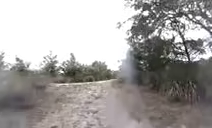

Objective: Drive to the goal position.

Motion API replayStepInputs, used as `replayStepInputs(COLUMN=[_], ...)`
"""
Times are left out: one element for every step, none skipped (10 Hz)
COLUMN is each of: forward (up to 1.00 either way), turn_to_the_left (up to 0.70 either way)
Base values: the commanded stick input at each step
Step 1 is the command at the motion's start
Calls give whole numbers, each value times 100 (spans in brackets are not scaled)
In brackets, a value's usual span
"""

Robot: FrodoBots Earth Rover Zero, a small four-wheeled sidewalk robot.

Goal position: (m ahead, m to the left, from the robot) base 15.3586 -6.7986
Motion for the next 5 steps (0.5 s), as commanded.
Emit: replayStepInputs(forward=[60,60,60,60,60], turn_to_the_left=[0,0,0,5,13])
